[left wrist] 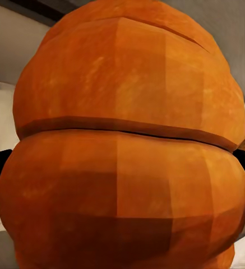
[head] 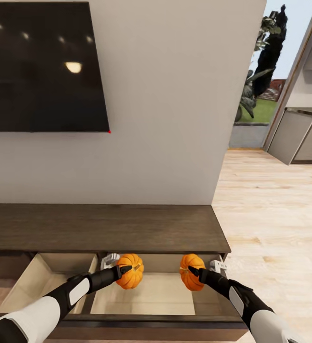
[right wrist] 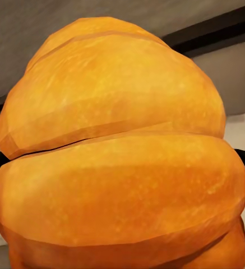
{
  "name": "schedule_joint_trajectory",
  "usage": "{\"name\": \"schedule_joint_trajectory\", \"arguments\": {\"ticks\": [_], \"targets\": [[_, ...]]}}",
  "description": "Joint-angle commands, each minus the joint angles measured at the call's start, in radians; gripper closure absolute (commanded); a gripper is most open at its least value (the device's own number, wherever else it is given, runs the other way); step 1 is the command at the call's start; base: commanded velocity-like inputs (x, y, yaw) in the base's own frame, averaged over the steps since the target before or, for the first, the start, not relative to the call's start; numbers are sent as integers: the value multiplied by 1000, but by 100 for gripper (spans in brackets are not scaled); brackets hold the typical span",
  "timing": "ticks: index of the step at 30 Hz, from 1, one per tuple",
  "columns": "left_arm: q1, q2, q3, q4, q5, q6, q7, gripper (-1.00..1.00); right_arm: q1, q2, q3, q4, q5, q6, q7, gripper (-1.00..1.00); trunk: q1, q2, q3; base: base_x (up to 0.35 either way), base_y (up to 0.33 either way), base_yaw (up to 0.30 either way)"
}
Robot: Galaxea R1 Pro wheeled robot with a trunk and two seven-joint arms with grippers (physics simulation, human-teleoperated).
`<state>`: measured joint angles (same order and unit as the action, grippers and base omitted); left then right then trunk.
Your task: Place each of the two pumpkins and all three candles from the living room inside a cabinet in the living room (use any cabinet), then make sure every cabinet is closed, and position the cauldron so it is next to a table in the living room.
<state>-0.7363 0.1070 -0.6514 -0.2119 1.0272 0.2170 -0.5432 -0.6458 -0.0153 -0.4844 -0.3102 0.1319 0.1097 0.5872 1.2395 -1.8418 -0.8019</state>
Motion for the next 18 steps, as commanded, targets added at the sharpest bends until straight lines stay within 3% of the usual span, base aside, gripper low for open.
{"name": "schedule_joint_trajectory", "arguments": {"ticks": [1,11,18], "targets": [[0,-1,1,0,-1,-1,0,100,0,0,0,0,-1,0,0,100,0,0,0,0,0,0],[0,-1,0,0,-1,1,-1,100,0,0,0,16,0,-1,2,100,0,0,0,0,0,0],[0,0,-1,0,0,1,3,100,0,1,0,17,-1,-2,3,100,27,-49,-22,0,0,0]]}}
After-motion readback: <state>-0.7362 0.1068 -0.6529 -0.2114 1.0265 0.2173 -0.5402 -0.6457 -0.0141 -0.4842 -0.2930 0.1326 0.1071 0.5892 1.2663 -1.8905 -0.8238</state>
